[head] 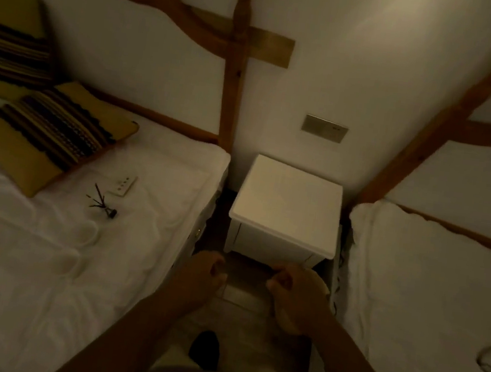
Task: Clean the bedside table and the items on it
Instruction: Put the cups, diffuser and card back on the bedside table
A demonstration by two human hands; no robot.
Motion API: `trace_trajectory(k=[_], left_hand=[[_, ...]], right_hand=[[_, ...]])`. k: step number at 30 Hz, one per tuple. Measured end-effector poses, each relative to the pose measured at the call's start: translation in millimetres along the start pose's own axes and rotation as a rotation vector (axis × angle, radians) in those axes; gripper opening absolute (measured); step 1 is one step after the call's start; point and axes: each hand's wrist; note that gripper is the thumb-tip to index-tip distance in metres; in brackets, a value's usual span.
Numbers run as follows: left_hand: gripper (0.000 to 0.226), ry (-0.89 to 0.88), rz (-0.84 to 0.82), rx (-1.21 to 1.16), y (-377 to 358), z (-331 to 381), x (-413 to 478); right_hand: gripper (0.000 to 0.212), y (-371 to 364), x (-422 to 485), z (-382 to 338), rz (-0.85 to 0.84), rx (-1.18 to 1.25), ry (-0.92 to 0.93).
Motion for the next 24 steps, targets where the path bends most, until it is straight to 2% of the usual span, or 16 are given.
trace_trajectory(k=[7, 10, 14, 18, 24], left_hand=[[0.036, 0.181, 0.121, -0.037, 54.5, -54.3, 49.1], [0.038, 0.342, 0.221, -0.072, 70.4, -84.3, 43.7], [0.038, 0.603, 0.432, -0.116, 81.2, -106.0, 26.5], [0.043, 0.784, 0.629, -0.186, 78.1, -116.6, 9.9], [0.054, 0.923, 0.908, -0.301, 65.9, -166.6, -6.0]], right_hand=[[0.037, -12.0, 121.9, -102.7, -0.255, -0.085, 0.206], [0.040, -42.6, 170.8, -146.5, -0.388, -0.141, 0.325], [0.039, -87.3, 216.6, -210.7, -0.641, -0.206, 0.465], [0.043, -129.7, 235.0, -247.4, -0.798, -0.293, 0.535], [0.053, -224.1, 245.5, -279.2, -0.892, -0.416, 0.642]])
Point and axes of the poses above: each hand's wrist, its own x-axis towards the middle knuckle, its own y-axis out of the back of the hand, z = x × y, and after that the axes turned 14 degrees about -y, right-handed
